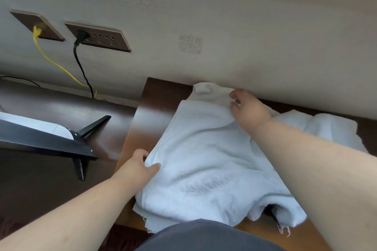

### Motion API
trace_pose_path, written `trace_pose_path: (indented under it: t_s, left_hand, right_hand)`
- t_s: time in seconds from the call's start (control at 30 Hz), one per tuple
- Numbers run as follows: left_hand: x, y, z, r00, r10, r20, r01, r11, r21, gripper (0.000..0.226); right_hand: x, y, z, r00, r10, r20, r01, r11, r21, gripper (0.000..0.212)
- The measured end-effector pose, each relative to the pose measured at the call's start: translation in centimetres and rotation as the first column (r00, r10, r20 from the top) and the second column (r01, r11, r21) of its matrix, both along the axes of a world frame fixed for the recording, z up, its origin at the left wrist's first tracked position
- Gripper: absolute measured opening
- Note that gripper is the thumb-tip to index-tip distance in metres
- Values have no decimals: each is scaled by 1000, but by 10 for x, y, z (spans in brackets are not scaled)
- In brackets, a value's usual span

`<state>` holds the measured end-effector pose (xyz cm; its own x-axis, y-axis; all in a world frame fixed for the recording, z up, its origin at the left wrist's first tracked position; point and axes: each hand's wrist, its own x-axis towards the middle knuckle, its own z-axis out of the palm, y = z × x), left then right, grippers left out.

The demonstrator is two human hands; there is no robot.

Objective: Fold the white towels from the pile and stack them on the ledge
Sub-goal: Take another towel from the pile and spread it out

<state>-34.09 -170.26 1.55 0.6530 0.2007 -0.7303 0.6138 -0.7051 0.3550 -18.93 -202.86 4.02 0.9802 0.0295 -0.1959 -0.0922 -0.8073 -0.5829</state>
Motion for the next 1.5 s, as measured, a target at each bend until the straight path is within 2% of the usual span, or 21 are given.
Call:
trace_pose_path:
  t_s: [0.07, 0.1, 0.17, 0.23, 0.3, 0.37, 0.47, 0.5, 0.53, 0.6, 0.67, 0.73, 0.83, 0.9, 1.03, 1.13, 1.2, 1.27, 1.33, 1.4, 1.5]
  left_hand:
    - [13, -15, 5, 980, 62, 189, -76, 995, 71, 69]
    - [21, -25, 8, 962, 10, 274, -50, 989, 142, 72]
    - [37, -52, 15, 899, -192, 394, 87, 959, 269, 66]
    - [52, -87, 22, 793, -390, 469, 269, 913, 305, 57]
    - [58, -127, 28, 673, -543, 503, 445, 840, 312, 52]
    - [58, -172, 35, 563, -637, 527, 569, 761, 312, 49]
    - [47, -239, 47, 475, -689, 547, 703, 671, 235, 48]
    - [40, -260, 50, 465, -699, 544, 734, 647, 204, 49]
    - [32, -279, 53, 450, -711, 541, 761, 622, 184, 54]
    - [12, -311, 58, 407, -761, 506, 807, 558, 190, 72]
    - [-10, -339, 55, 370, -841, 395, 832, 489, 263, 83]
    - [-26, -357, 50, 388, -877, 283, 801, 473, 367, 68]
    - [-28, -367, 53, 631, -700, 335, 601, 714, 360, 40]
    - [-24, -365, 61, 742, -547, 388, 449, 835, 319, 29]
    - [-15, -360, 82, 808, -376, 454, 239, 913, 331, 12]
    - [-6, -359, 91, 828, -335, 449, 169, 914, 369, 17]
    - [-2, -363, 93, 832, -367, 415, 194, 895, 402, 20]
    - [-3, -372, 93, 824, -427, 372, 258, 868, 424, 24]
    - [-9, -381, 90, 817, -494, 296, 367, 842, 395, 23]
    - [-18, -387, 85, 799, -575, 178, 501, 799, 334, 29]
    - [-26, -393, 80, 759, -650, 31, 632, 748, 205, 31]
  right_hand:
    - [-23, -38, 9, 994, -96, 47, 101, 987, -128, 34]
    - [-34, -59, 14, 987, -144, 67, 155, 967, -201, 34]
    - [-55, -98, 25, 966, -239, 100, 258, 911, -320, 35]
    - [-76, -133, 34, 925, -346, 159, 381, 840, -386, 38]
    - [-97, -163, 38, 832, -494, 252, 554, 755, -351, 41]
    - [-114, -192, 40, 659, -705, 263, 751, 639, -169, 48]
    - [-139, -239, 34, 298, -950, -90, 951, 303, -55, 67]
    - [-147, -254, 28, 195, -937, -291, 978, 207, -11, 73]
    - [-153, -265, 23, 158, -849, -505, 987, 137, 79, 75]
    - [-162, -280, 12, 253, -589, -768, 962, 73, 261, 72]
    - [-162, -289, 3, 343, -463, -818, 937, 109, 331, 66]
    - [-156, -292, -1, 365, -437, -822, 927, 88, 365, 51]
    - [-147, -299, 4, 392, -463, -795, 906, 47, 420, 39]
    - [-144, -310, 10, 435, -531, -727, 887, 115, 447, 41]
    - [-146, -335, 27, 464, -701, -542, 871, 248, 424, 50]
    - [-156, -356, 32, 504, -782, -366, 834, 330, 442, 51]
    - [-164, -366, 31, 523, -801, -293, 808, 356, 468, 48]
    - [-169, -374, 30, 546, -776, -314, 806, 385, 451, 52]
    - [-173, -383, 31, 594, -660, -460, 797, 406, 447, 62]
    - [-178, -394, 26, 611, -485, -625, 791, 364, 492, 65]
    - [-187, -405, 14, 563, -370, -739, 819, 368, 440, 34]
